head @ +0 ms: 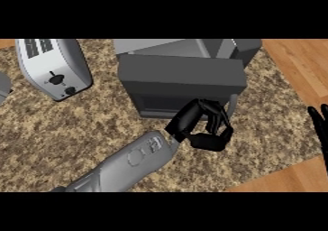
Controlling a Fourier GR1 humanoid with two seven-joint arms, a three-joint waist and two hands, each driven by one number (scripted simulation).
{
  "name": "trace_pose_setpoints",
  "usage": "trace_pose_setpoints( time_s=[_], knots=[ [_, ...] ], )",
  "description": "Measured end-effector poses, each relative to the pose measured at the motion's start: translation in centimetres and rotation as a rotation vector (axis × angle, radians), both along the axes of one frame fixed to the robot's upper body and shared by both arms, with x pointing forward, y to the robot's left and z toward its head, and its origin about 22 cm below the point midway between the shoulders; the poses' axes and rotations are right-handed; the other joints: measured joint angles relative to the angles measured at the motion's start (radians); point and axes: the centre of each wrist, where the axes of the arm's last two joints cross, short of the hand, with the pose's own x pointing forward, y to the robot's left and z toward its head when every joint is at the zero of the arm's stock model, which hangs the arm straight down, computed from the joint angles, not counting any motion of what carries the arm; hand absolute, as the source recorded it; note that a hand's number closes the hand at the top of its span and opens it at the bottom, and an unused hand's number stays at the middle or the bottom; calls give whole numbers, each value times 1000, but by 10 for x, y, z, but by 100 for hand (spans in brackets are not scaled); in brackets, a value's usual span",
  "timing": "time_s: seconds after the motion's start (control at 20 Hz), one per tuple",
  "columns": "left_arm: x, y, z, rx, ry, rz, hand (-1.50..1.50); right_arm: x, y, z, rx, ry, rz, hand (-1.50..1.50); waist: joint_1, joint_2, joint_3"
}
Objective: Pick up the milk, place it into the microwave and close the microwave
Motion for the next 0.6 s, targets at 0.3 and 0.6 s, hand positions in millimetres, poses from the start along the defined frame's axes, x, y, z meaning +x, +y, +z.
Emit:
trace_pose_setpoints(
  time_s=[0.3,0.6],
  knots=[
    [19,-2,16,-17,-7,55,150,5,1,15,-12,-11,49,-150,-46,13,2],
    [36,-6,37,-42,-39,98,150,9,0,27,-29,-18,96,-150,-88,24,3]
  ],
)
